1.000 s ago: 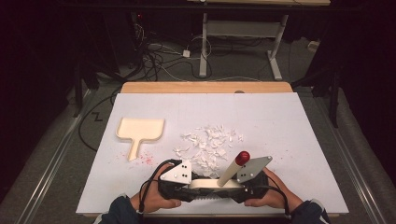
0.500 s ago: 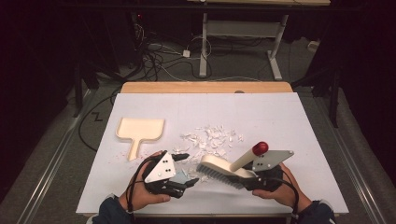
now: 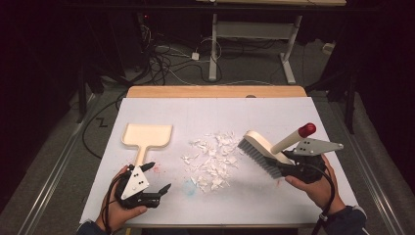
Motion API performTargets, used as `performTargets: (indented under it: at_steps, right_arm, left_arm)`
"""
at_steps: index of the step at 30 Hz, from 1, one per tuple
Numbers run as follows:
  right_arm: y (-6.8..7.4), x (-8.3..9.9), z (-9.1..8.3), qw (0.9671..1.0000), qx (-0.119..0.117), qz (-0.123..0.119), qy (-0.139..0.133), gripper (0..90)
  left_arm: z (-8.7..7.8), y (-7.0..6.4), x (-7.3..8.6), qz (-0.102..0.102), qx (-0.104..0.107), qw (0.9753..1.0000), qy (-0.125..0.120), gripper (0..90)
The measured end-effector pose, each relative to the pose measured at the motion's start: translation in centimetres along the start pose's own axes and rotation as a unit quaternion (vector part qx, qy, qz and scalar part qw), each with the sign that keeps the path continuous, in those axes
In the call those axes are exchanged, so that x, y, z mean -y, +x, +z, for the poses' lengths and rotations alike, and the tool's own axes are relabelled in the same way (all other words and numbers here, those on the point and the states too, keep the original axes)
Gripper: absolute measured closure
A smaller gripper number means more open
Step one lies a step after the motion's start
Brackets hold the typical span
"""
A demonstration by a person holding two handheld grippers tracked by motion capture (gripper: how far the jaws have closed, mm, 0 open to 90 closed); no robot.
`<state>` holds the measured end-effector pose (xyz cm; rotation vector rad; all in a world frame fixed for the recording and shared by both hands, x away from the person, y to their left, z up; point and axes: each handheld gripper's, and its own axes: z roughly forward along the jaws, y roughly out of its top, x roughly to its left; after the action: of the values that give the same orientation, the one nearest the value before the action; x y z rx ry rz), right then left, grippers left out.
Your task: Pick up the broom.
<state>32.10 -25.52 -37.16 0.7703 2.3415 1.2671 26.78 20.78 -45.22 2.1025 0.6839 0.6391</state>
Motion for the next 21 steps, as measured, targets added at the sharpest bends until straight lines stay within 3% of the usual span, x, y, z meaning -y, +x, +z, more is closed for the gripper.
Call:
performTargets:
  at_steps: [3, 6, 12, 14, 21]
  right_arm:
    - [-0.6, 0.2, -0.3, 0.9994, 0.034, -0.004, -0.004, 68.2]
    - [-1.2, 0.4, -0.1, 0.9976, 0.067, -0.012, 0.010, 68.2]
    - [-2.9, 1.0, 0.5, 0.9939, 0.108, -0.006, 0.023, 68.2]
    - [-3.5, 1.0, 0.8, 0.9913, 0.127, -0.010, 0.033, 68.2]
    - [-5.0, 1.5, 1.6, 0.9878, 0.149, 0.003, 0.044, 68.2]
  left_arm:
    - [-0.1, -0.3, 1.1, -0.001, -0.013, 0.9998, 0.017, 17.1]
    - [-0.2, -0.6, 1.8, 0.003, -0.014, 0.9994, 0.033, 17.1]
    - [-0.2, -0.8, 2.1, -0.001, -0.016, 0.9992, 0.036, 17.1]
    - [-0.2, -0.9, 2.3, 0.000, -0.018, 0.9991, 0.038, 17.1]
    - [-0.3, -0.9, 2.5, -0.002, -0.019, 0.9988, 0.045, 17.1]
